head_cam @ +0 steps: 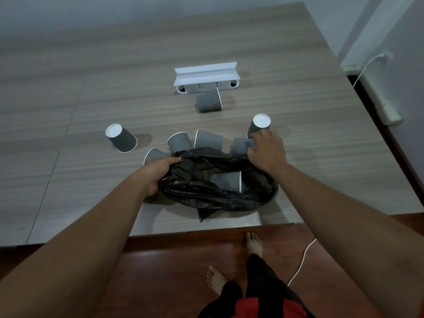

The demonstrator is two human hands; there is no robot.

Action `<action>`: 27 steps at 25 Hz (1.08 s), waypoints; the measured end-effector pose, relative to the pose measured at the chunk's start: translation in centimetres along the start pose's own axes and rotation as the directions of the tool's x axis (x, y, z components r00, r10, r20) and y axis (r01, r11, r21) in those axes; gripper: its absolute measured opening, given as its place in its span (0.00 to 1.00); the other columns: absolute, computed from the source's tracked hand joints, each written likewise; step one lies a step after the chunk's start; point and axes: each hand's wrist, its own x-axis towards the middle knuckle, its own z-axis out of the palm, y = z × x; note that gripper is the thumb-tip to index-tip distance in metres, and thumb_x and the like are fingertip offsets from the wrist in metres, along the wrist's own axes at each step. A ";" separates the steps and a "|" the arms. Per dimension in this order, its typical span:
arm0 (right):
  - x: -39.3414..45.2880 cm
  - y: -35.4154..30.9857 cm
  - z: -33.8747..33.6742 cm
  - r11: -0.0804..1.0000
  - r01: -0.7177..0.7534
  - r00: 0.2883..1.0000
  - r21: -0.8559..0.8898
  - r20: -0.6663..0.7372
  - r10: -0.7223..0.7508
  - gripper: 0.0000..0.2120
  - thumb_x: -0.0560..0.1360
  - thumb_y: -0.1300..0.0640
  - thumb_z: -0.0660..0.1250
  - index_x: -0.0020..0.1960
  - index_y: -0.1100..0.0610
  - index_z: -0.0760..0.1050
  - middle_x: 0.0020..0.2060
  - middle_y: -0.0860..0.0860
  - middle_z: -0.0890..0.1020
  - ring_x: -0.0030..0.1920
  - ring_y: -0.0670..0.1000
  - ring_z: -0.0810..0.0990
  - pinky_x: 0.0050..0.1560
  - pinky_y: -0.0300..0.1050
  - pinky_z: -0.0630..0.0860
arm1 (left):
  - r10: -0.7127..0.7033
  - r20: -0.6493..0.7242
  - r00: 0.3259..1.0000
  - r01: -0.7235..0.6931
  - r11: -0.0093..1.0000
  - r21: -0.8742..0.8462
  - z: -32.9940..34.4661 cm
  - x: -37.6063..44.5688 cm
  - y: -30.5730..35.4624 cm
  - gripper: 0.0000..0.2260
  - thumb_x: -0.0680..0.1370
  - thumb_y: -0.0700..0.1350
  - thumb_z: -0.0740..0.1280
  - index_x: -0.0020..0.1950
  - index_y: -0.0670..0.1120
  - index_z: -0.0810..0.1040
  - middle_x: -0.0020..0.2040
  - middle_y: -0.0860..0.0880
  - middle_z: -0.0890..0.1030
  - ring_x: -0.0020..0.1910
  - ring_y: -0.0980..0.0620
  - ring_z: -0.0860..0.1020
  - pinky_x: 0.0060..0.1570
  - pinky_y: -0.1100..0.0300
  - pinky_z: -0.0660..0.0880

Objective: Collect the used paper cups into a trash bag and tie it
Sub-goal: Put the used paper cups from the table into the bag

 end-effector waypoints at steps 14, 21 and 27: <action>1.8 -0.6 2.6 0.996 -0.060 0.995 -0.059 0.073 0.064 0.30 0.65 0.41 0.70 0.60 0.58 0.72 0.56 0.57 0.75 0.59 0.60 0.70 0.56 0.54 0.68 | -0.015 -0.040 0.999 0.011 0.995 -0.102 0.5 0.8 -1.1 0.11 0.79 0.49 0.66 0.44 0.43 0.82 0.36 0.44 0.86 0.32 0.48 0.84 0.40 0.57 0.79; -4.4 -2.9 -1.1 0.105 -0.392 0.920 0.914 0.387 0.060 0.27 0.61 0.50 0.77 0.58 0.55 0.76 0.50 0.52 0.84 0.52 0.53 0.83 0.48 0.50 0.79 | -0.007 -0.027 1.000 0.004 0.994 -0.113 0.4 1.1 -0.9 0.11 0.79 0.50 0.65 0.46 0.44 0.82 0.37 0.44 0.86 0.32 0.47 0.84 0.37 0.58 0.79; -5.9 -7.7 1.6 0.475 -0.465 0.827 0.747 0.558 -0.068 0.24 0.64 0.50 0.80 0.56 0.50 0.74 0.52 0.48 0.83 0.48 0.46 0.83 0.42 0.41 0.78 | 0.054 0.041 0.998 -0.046 0.984 -0.170 0.2 0.5 -1.0 0.14 0.78 0.52 0.66 0.53 0.43 0.83 0.48 0.42 0.85 0.44 0.43 0.83 0.51 0.52 0.79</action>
